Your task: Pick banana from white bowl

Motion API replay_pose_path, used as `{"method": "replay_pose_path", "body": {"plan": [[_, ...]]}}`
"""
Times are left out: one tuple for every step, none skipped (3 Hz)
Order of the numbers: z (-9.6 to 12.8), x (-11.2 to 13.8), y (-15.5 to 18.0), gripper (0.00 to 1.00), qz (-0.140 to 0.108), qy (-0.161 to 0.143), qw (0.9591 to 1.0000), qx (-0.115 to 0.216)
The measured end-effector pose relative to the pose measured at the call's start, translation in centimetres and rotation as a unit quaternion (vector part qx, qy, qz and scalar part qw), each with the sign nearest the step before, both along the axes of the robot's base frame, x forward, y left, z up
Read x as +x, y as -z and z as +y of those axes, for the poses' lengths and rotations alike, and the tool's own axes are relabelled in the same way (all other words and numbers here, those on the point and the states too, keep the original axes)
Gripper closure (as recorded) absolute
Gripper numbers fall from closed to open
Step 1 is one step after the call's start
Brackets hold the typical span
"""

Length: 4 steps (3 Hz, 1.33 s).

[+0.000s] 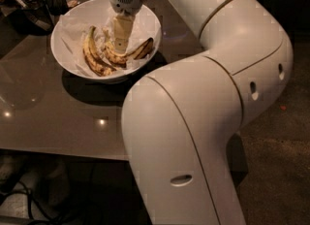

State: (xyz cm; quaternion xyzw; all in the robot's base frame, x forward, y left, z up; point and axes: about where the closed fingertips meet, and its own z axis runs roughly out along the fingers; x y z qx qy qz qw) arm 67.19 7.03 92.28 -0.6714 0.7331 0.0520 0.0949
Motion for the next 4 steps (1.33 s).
{"method": "replay_pose_path", "body": {"plan": [[-0.2,0.1,1.1,0.36,0.014,0.006,0.9999,-0.004],[-0.5,0.1,1.9,0.36,0.026,0.008,0.9996,-0.008],[-0.7,0.0,3.0,0.38,0.038,0.007,0.9991,-0.015],[-0.7,-0.3,3.8,0.41,0.047,0.001,0.9986,-0.024]]}}
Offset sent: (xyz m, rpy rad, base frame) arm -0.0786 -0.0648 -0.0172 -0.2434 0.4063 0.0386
